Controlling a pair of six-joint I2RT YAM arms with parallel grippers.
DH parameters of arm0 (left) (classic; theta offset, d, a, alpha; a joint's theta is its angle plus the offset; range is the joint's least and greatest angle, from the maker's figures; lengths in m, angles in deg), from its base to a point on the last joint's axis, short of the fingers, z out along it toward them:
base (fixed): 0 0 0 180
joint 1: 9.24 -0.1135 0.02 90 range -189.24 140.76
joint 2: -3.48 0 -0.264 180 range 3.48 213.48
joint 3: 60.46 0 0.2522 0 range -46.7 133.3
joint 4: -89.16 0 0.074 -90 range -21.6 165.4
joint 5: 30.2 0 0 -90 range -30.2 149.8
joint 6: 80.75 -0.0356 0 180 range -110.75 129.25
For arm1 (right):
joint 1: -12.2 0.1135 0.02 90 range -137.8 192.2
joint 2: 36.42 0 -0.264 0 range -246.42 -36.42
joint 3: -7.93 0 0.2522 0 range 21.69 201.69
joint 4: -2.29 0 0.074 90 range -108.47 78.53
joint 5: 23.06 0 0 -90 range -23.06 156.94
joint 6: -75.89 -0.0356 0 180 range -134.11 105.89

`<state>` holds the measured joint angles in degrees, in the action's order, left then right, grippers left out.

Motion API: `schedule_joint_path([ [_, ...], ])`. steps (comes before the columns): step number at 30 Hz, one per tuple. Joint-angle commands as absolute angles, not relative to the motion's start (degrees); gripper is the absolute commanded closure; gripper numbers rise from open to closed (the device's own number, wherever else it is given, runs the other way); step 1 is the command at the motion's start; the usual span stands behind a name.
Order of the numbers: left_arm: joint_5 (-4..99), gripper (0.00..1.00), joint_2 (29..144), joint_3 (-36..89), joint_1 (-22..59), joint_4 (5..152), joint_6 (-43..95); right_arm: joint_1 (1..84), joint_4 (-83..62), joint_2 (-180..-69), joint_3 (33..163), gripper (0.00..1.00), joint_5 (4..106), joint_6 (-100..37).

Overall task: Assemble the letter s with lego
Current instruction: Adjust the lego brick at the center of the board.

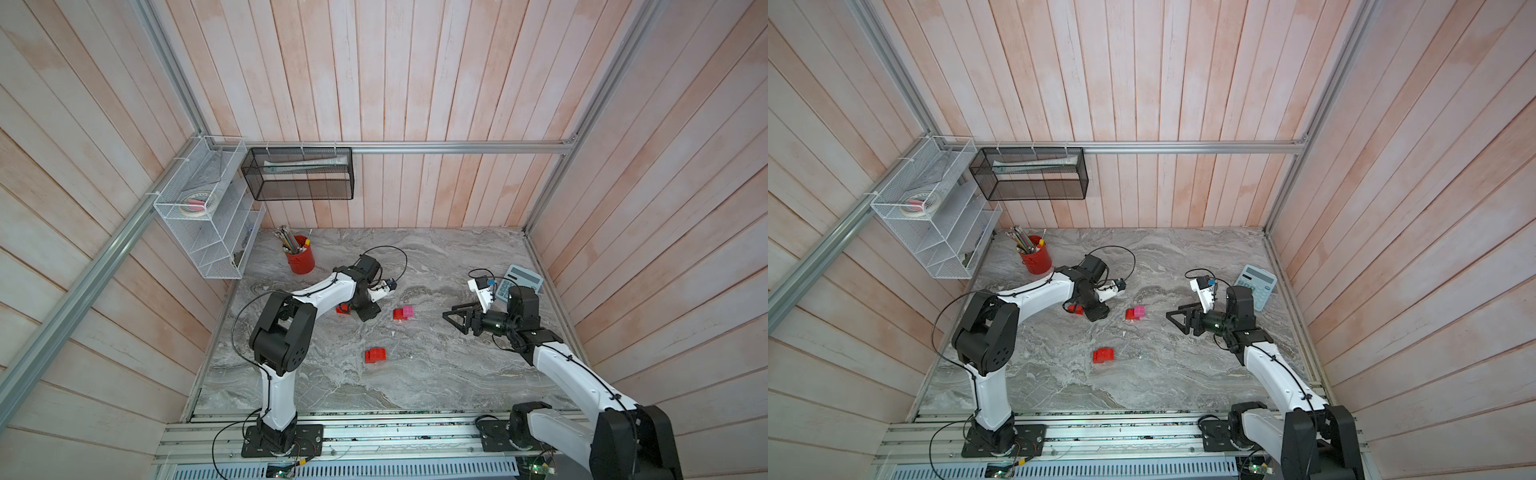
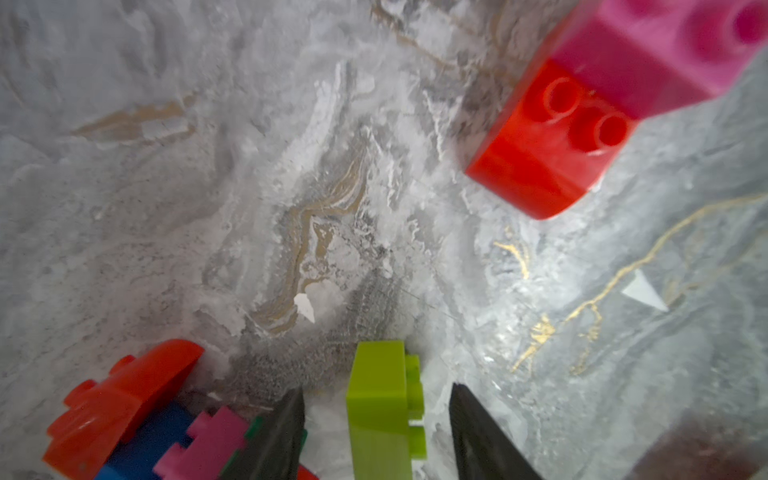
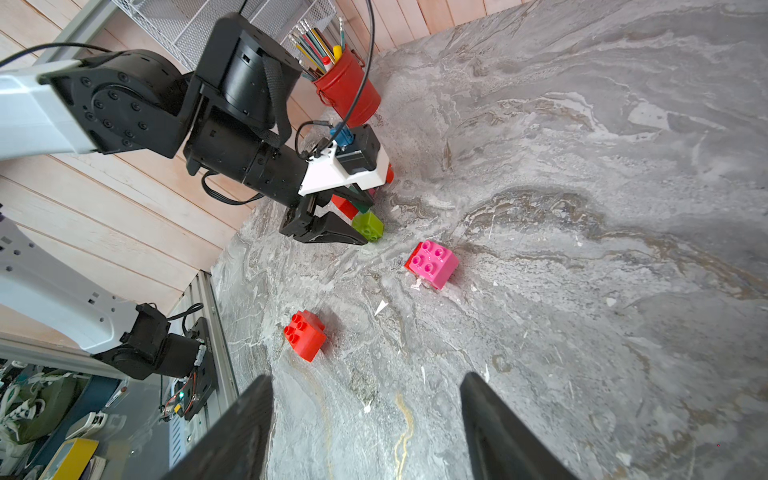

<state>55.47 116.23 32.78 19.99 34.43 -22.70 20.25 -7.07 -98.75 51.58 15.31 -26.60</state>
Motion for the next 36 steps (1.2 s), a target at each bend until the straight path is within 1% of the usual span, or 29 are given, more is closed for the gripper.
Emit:
schedule_joint_path([
  [1,57.3,0.47,117.3,33.5,19.5,34.3,-21.6,20.0,-8.0,-98.0,50.8,0.27,15.7,-27.2],
  [3,57.1,0.53,117.8,33.9,19.5,33.9,-21.5,20.0,-8.0,-97.9,50.8,0.27,15.7,-27.3],
  [6,55.7,0.68,117.8,34.4,19.5,33.6,-21.1,20.0,-8.0,-97.9,50.8,0.27,15.7,-27.4],
  [8,54.2,0.74,117.6,35.0,19.4,33.0,-20.9,20.0,-8.2,-97.9,51.1,0.27,15.7,-27.4],
  [13,50.5,0.77,115.8,36.9,18.9,31.2,-19.5,20.1,-7.4,-97.7,51.6,0.27,15.4,-27.7],
  [16,44.0,0.77,113.0,38.4,17.3,30.9,-15.7,21.4,-5.1,-96.8,51.5,0.27,16.6,-27.9],
  [18,38.5,0.76,110.2,38.3,16.2,32.1,-11.4,23.8,-3.1,-95.8,51.4,0.26,19.5,-27.0],
  [19,35.2,0.75,108.5,37.9,15.7,33.1,-8.7,25.5,-1.4,-94.8,51.2,0.25,21.5,-26.2],
  [21,30.2,0.74,105.2,36.7,15.0,35.5,-2.9,29.0,3.3,-92.5,49.9,0.24,26.8,-24.8],
  [25,18.5,0.74,98.8,31.9,14.6,42.3,9.7,36.2,11.4,-89.7,48.4,0.24,36.1,-17.4],
  [29,9.5,0.74,93.0,24.6,14.6,53.0,23.8,41.9,11.8,-90.9,50.6,0.24,41.7,-6.3],
  [33,6.3,0.75,87.6,17.4,14.7,64.1,35.3,46.1,10.9,-93.8,53.7,0.24,44.3,1.9],
  [36,6.0,0.74,85.8,15.2,15.3,66.7,38.2,48.3,9.6,-97.0,56.5,0.24,44.9,5.4],
])
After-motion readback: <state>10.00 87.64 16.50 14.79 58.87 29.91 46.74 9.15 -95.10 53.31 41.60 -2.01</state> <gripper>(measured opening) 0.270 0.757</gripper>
